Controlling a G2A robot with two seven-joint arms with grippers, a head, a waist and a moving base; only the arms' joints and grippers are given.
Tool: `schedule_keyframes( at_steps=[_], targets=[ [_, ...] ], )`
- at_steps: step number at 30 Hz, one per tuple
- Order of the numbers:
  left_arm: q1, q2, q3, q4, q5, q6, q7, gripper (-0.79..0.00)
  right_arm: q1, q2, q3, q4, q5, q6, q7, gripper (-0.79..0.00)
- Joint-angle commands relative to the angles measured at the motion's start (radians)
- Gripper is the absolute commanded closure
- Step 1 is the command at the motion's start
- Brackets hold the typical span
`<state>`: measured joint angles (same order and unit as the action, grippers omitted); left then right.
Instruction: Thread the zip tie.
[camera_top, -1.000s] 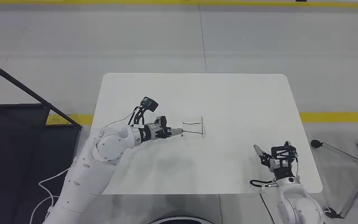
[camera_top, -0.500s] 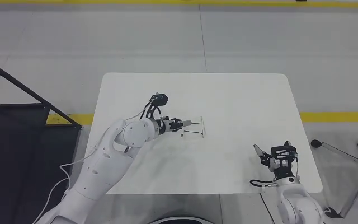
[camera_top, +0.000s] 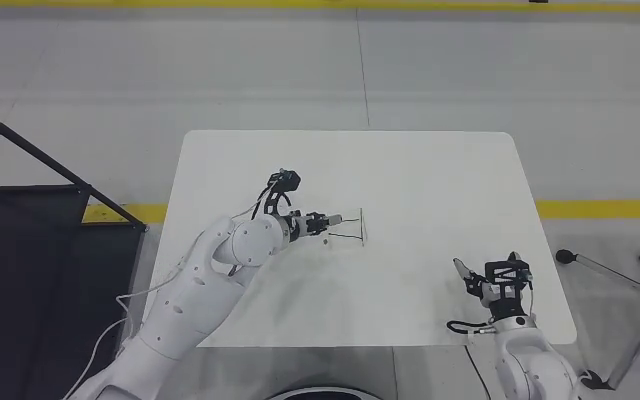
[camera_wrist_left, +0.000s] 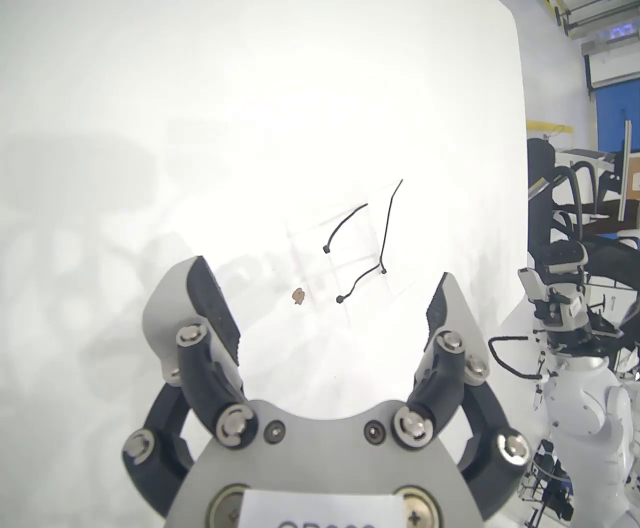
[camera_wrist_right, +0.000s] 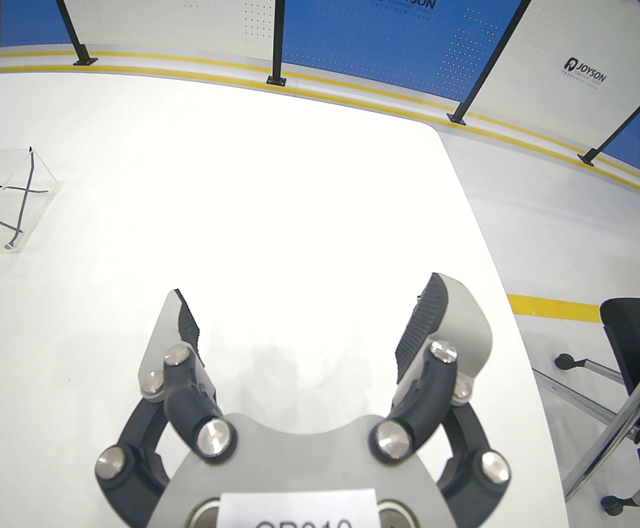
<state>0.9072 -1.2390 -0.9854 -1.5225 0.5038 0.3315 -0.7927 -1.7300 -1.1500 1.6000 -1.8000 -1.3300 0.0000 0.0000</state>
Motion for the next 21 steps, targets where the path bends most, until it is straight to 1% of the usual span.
schedule_keyframes(
  at_steps=[1, 4, 5, 7, 8, 10, 14, 15, 17, 21],
  targets=[
    [-0.020, -0.008, 0.018, 0.022, -0.005, 0.024, 0.008, -0.785, 0.000, 0.000, 0.000, 0.000, 0.000, 0.000, 0.000, -0.785],
    [-0.041, -0.020, 0.036, 0.046, -0.029, 0.050, 0.020, -0.785, 0.000, 0.000, 0.000, 0.000, 0.000, 0.000, 0.000, -0.785],
    [-0.046, -0.023, 0.038, 0.052, -0.039, 0.057, 0.024, -0.760, 0.000, 0.000, 0.000, 0.000, 0.000, 0.000, 0.000, -0.785],
    [-0.055, -0.028, 0.041, 0.065, -0.051, 0.063, 0.030, -0.665, 0.000, 0.000, 0.000, 0.000, 0.000, 0.000, 0.000, -0.785],
    [-0.059, -0.030, 0.043, 0.071, -0.054, 0.066, 0.032, -0.656, 0.000, 0.000, 0.000, 0.000, 0.000, 0.000, 0.000, -0.785],
    [-0.065, -0.034, 0.045, 0.081, -0.063, 0.076, 0.034, -0.591, 0.000, 0.000, 0.000, 0.000, 0.000, 0.000, 0.000, -0.785],
    [-0.075, -0.040, 0.050, 0.095, -0.074, 0.092, 0.040, -0.563, 0.000, 0.000, 0.000, 0.000, 0.000, 0.000, 0.000, -0.785],
    [-0.076, -0.042, 0.051, 0.098, -0.076, 0.094, 0.041, -0.542, 0.000, 0.000, 0.000, 0.000, 0.000, 0.000, 0.000, -0.785],
    [-0.080, -0.044, 0.053, 0.103, -0.078, 0.096, 0.040, -0.533, 0.000, 0.000, 0.000, 0.000, 0.000, 0.000, 0.000, -0.785],
    [-0.085, -0.048, 0.057, 0.110, -0.078, 0.101, 0.036, -0.489, 0.000, 0.000, 0.000, 0.000, 0.000, 0.000, 0.000, -0.785]
  ],
)
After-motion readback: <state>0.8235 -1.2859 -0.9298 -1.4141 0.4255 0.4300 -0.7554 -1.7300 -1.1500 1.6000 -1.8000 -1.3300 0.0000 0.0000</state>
